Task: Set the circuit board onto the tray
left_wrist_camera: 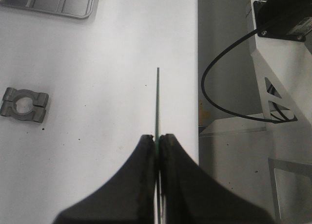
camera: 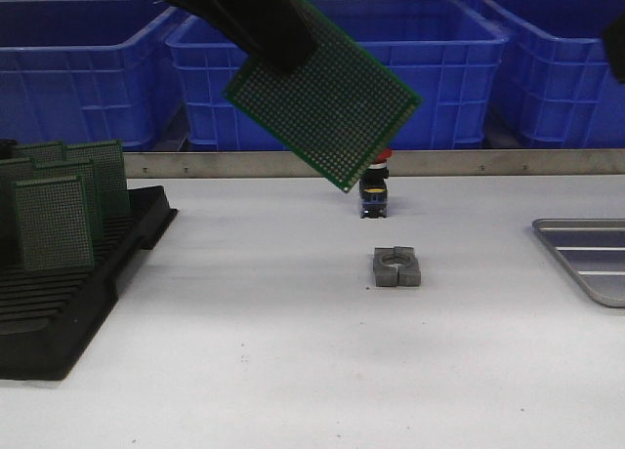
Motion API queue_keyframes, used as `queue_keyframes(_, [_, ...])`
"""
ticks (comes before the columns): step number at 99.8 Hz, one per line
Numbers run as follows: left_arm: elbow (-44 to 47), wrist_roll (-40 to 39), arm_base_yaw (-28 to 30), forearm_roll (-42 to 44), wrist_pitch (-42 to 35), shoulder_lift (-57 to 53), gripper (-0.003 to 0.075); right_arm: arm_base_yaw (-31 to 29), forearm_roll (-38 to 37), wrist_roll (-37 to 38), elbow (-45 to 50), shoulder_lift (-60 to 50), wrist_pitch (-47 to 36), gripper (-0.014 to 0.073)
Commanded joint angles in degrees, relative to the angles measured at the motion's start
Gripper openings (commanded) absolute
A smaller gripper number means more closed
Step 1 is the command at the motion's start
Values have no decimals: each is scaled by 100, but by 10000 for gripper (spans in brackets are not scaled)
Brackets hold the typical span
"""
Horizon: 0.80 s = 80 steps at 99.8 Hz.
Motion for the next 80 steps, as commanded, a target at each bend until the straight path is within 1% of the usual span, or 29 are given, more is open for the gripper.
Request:
queue_keyframes(1, [-163, -43, -42, -363, 320, -258, -20, 160, 965, -1546, -341, 419, -86, 472])
queue_keyframes(18, [-163, -43, -42, -371, 307, -258, -20, 293, 2121, -3648, -700, 1252, 632, 472])
queue_keyframes(25, [-163, -43, -42, -371, 307, -258, -20, 293, 2364, -4252, -858, 1612, 891, 472])
queue_keyframes(32, [-163, -43, -42, -371, 307, -258, -20, 293, 2412, -4622, -1032, 1971, 1185, 472])
queue_keyframes(39, [-163, -43, -42, -371, 307, -258, -20, 293, 2416, -4749, -1223, 2322, 1463, 472])
queue_keyframes(58, [-163, -43, -42, -371, 307, -258, -20, 293, 2416, -4749, -1772, 3150, 1915, 472])
queue_keyframes(65, [-163, -43, -42, -371, 307, -258, -20, 297, 2416, -4749, -1928, 3371, 2210, 449])
queue_keyframes(72, [-163, -30, -42, -371, 297, -258, -20, 297, 2422, -4743, -2027, 3532, 2476, 365])
queue_keyframes(74, [-163, -30, -42, -371, 297, -258, -20, 297, 2427, -4743, -2039, 3570, 2536, 312])
queue_keyframes(79, [-163, -30, -42, -360, 297, -258, -19, 297, 2427, -4743, -2045, 3593, 2598, 221])
queue_keyframes(80, [-163, -30, -42, -360, 297, -258, -19, 297, 2421, -4743, -2045, 3604, 2608, 190])
